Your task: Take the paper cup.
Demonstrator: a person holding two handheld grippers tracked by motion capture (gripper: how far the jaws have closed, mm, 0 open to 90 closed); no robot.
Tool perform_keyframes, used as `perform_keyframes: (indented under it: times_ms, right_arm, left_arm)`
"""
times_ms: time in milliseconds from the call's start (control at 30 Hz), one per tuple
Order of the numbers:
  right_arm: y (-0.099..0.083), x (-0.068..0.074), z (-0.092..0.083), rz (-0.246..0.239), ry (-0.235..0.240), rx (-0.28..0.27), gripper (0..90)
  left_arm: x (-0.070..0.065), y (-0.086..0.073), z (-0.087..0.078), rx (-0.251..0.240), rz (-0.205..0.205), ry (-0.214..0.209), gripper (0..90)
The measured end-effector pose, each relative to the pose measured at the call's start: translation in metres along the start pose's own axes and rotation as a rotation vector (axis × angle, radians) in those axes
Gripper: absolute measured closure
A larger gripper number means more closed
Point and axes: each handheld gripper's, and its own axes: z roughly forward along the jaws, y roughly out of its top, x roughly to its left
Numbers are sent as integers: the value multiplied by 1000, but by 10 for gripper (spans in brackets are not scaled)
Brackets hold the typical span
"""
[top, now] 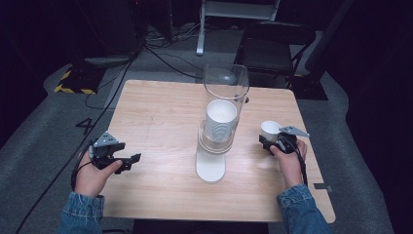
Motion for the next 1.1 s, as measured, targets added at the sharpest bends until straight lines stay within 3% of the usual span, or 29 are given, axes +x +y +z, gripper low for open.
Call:
perform_keyframes:
  times_ms: [433, 667, 800, 933, 1100]
  right_arm:
    - [-7, -1, 6, -19, 2, 72, 298]
    - [-9, -2, 5, -11, 7, 75, 288]
    - [-11, -2, 6, -9, 13, 95, 227]
    - [-11, -2, 5, -1, 30, 91, 158]
    - [-10, -3, -1, 8, 15, 66, 159]
  left_arm:
    - [1, 0, 2, 5, 2, -10, 231]
    - [1, 1, 4, 5, 3, -12, 231]
    - [1, 2, 5, 3, 4, -16, 231]
    - [1, 3, 5, 0, 3, -22, 229]
    - [1, 4, 5, -2, 4, -20, 229]
